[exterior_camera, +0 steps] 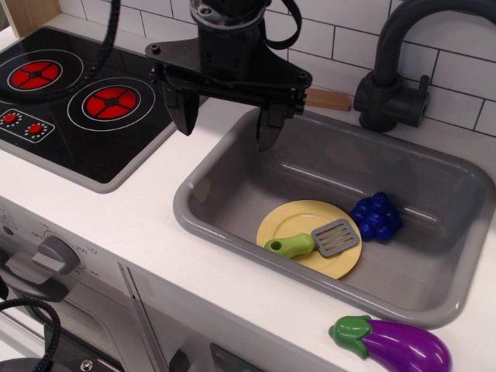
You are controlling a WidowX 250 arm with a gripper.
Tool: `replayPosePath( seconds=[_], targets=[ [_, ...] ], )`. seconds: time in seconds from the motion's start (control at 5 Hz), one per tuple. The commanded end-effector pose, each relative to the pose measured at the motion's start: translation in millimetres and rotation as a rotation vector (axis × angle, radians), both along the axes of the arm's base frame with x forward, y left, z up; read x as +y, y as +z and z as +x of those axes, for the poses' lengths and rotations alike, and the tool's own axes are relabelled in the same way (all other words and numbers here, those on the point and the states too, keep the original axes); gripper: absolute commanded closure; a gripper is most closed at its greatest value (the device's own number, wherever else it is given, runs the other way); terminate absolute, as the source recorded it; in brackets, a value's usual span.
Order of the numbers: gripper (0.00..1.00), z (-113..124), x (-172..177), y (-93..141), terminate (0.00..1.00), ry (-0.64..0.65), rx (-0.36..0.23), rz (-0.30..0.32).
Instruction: Take spatula off plate sink
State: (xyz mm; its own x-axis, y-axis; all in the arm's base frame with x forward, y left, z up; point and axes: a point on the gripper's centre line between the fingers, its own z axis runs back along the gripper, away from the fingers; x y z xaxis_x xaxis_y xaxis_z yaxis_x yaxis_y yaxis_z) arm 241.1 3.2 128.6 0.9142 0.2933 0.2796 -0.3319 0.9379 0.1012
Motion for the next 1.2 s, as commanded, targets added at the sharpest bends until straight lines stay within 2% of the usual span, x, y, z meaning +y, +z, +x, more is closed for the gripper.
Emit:
replayPosePath(
  seconds=[0.0,0.2,0.4,0.6,0.8,1.0],
  targets=[
    [0.00,0,0,0,0.00,0.000,0.000,0.000],
    [0.00,9,-8,-12,0.00,-0.236,-0.057,-0.040],
    [0.00,11,-17,-25,0.00,-0.402,-0.002,-0.099],
    [0.00,11,-27,-39,0.00,-0.474,-0.042,-0.075],
    [0.00,13,-33,-55,0.00,-0.498,0.045,-0.064],
    [0.00,11,-33,-69,0.00,-0.527,0.051,-0.050]
  ],
)
